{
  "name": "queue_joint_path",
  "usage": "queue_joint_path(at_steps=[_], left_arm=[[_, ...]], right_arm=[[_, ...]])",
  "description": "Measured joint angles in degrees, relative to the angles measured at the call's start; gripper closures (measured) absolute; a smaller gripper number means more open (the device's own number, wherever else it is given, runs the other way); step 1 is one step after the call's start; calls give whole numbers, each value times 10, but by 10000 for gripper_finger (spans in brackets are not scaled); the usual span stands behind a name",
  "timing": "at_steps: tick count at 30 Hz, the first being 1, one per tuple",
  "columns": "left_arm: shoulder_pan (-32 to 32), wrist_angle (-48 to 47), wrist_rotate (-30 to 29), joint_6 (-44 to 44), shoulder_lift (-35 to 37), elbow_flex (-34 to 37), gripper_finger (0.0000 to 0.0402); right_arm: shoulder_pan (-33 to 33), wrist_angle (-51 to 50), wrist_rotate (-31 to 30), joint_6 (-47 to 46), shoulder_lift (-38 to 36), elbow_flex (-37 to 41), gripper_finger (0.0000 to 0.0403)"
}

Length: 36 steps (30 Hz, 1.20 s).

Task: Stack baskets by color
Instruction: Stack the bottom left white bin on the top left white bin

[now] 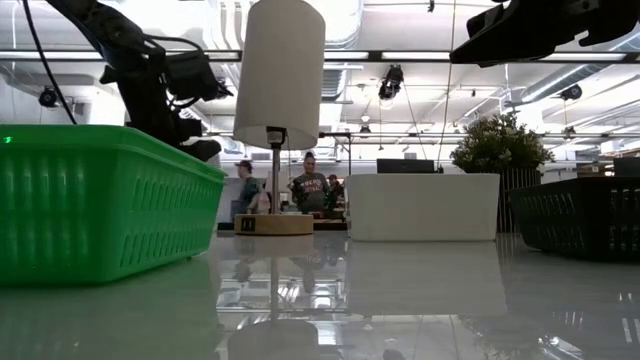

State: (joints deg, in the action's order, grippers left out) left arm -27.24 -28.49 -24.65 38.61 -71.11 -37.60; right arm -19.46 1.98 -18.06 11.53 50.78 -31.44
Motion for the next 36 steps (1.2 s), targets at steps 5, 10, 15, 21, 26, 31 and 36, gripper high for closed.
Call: queue_joint_path(at_steps=[5,10,15,21,26,31,36], left_arm=[[0,-11,4,-15,5,-12,401],[0,-45,5,-19,29,-20,401],[0,-58,17,-46,59,-20,401],[-1,-129,82,-99,76,-32,401],[-2,-180,2,-82,88,-46,401],[0,-144,0,-110,110,-41,401],[0,-163,42,-124,116,-58,401]], right_arm=[[0,0,0,0,0,0,394],[0,0,0,0,0,0,394],[0,0,0,0,0,0,394],[0,0,0,0,0,0,394],[0,0,0,0,0,0,394],[0,0,0,0,0,0,394],[0,0,0,0,0,0,394]])
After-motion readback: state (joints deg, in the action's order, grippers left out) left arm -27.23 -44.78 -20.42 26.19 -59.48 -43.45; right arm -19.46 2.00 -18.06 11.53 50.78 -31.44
